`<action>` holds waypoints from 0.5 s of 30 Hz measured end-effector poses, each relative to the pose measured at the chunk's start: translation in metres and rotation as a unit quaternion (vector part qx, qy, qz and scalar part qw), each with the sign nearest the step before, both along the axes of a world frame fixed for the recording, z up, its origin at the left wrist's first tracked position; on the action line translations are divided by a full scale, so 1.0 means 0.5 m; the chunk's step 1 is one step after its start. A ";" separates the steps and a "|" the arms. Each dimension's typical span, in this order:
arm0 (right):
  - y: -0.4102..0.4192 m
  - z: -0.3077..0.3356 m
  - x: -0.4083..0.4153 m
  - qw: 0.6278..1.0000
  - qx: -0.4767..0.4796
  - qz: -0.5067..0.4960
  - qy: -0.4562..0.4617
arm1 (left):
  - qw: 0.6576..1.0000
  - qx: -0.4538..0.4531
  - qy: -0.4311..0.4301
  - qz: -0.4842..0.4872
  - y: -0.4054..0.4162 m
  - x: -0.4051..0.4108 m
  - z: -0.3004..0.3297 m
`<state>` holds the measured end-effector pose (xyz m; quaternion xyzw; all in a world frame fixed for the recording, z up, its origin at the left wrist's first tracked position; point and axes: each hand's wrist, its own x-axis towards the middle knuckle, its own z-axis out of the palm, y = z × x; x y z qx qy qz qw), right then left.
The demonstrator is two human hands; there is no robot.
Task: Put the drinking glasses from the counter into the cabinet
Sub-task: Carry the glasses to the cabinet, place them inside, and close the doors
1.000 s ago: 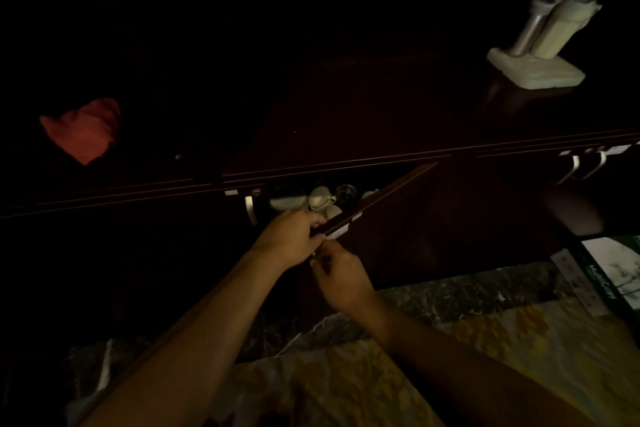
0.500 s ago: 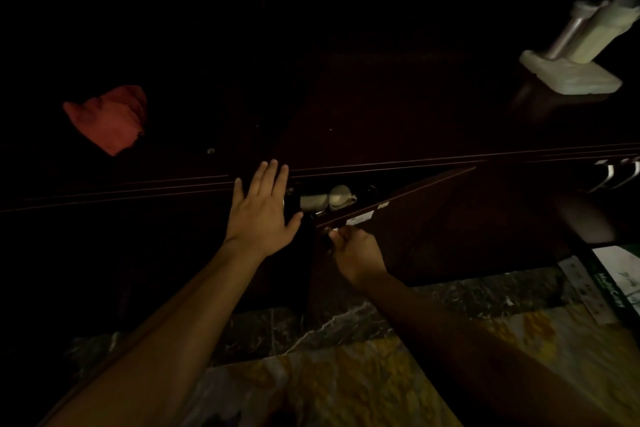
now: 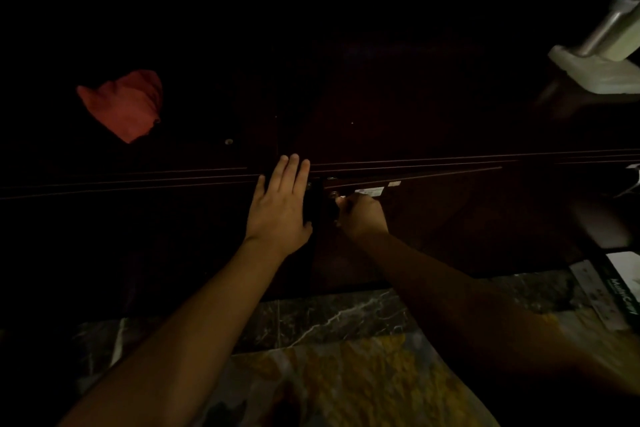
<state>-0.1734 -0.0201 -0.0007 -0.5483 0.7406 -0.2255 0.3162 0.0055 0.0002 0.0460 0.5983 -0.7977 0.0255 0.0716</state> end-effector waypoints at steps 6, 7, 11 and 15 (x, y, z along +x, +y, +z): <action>-0.042 0.001 0.013 1.000 0.012 -0.013 0.026 | 1.000 -0.002 0.010 -0.001 0.000 -0.003 0.000; -0.047 0.001 0.016 0.999 0.011 -0.009 0.047 | 1.000 -0.001 0.011 -0.001 0.000 -0.003 0.001; -0.055 0.003 0.016 0.994 0.012 0.022 0.108 | 1.000 0.005 0.019 -0.002 0.001 -0.002 0.003; -0.053 0.026 0.010 0.992 0.015 0.049 0.111 | 0.999 0.018 0.027 -0.002 0.002 -0.004 0.011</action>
